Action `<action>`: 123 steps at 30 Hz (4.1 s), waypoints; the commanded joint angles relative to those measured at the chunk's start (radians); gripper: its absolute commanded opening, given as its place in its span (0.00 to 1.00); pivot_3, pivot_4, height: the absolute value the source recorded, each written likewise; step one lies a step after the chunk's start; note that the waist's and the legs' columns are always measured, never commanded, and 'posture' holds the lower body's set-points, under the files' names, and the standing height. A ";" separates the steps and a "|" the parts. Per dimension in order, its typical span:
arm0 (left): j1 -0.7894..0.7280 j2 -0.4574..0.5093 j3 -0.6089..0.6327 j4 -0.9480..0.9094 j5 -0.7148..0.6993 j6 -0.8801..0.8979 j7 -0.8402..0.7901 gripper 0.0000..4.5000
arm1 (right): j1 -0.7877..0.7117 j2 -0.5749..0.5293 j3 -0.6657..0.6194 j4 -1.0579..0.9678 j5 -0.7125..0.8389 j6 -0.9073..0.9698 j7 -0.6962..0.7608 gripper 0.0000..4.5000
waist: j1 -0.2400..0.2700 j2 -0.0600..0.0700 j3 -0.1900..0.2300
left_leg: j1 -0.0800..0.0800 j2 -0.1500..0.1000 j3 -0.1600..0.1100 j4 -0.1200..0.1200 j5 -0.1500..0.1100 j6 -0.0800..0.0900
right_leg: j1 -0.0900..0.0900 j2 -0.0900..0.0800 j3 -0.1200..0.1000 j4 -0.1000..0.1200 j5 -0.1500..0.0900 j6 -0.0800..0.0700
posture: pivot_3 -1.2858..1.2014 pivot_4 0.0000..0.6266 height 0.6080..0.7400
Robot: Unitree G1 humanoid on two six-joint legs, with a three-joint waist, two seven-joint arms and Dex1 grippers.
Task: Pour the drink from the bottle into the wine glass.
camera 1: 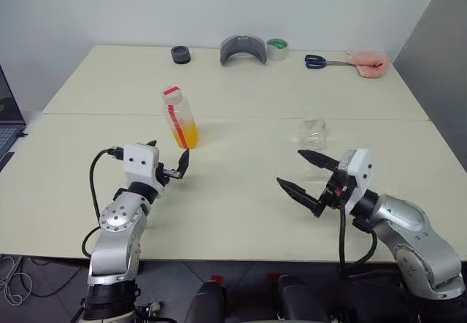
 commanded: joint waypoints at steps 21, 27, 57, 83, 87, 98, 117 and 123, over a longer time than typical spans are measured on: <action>-0.192 -0.015 -0.014 0.098 -0.001 -0.009 0.050 0.99 | -0.089 -0.021 0.020 -0.038 0.062 0.042 0.024 1.00 | 0.001 0.000 0.000 | 0.000 0.000 0.000 0.000 0.000 0.000 | 0.000 0.000 0.000 0.000 0.000 0.000 | 0.52 0.24 1.00; -0.251 -0.002 -0.001 0.157 0.004 -0.010 0.068 0.99 | -0.120 -0.020 0.022 -0.032 0.062 0.063 0.014 1.00 | 0.000 0.000 0.000 | 0.000 0.000 0.000 0.000 0.000 0.000 | 0.000 0.000 0.000 0.000 0.000 0.000 | 0.52 0.24 1.00; -0.498 0.024 -0.009 0.452 0.008 -0.051 0.029 0.99 | -0.163 -0.023 0.021 -0.037 0.080 0.111 0.007 1.00 | 0.001 -0.001 0.000 | -0.001 -0.001 -0.001 0.000 0.000 0.000 | -0.001 0.000 -0.001 0.000 0.000 0.000 | 0.52 0.24 1.00; -0.513 0.024 -0.018 0.494 0.022 -0.089 0.025 0.41 | -0.167 -0.019 0.016 -0.035 0.095 0.113 -0.014 1.00 | 0.000 -0.001 0.000 | -0.001 0.000 -0.001 0.000 0.000 0.000 | -0.001 0.000 -0.001 0.000 0.000 0.000 | 0.52 0.24 1.00; -0.510 0.024 -0.017 0.492 0.020 -0.096 0.022 0.41 | -0.168 -0.019 0.017 -0.034 0.093 0.111 -0.014 1.00 | 0.000 -0.001 0.000 | -0.001 0.000 -0.001 0.000 0.000 0.000 | -0.001 0.000 -0.001 0.000 0.000 0.000 | 0.52 0.24 1.00; -0.461 -0.009 -0.062 0.320 -0.156 -0.028 -0.236 0.41 | -0.165 -0.064 -0.058 -0.047 0.113 0.129 -0.016 1.00 | 0.001 -0.001 0.000 | -0.002 -0.001 -0.001 0.001 0.000 -0.001 | -0.001 -0.001 -0.001 0.000 0.000 0.000 | 0.52 0.24 1.00; -0.598 0.084 -0.324 0.278 -0.255 0.069 -0.868 0.41 | -0.407 0.032 0.007 -0.087 0.192 0.368 -0.329 1.00 | -0.002 0.000 0.001 | -0.002 0.000 -0.001 0.000 0.000 0.000 | -0.002 0.000 -0.001 0.000 0.000 0.000 | 0.52 0.24 1.00; -0.605 0.081 -0.336 0.298 -0.233 0.039 -0.901 0.41 | -0.439 0.085 0.040 -0.054 0.150 0.358 -0.360 1.00 | -0.005 0.000 0.001 | -0.002 0.000 0.000 0.000 0.000 0.000 | -0.002 0.000 0.000 0.000 0.000 0.000 | 0.52 0.24 1.00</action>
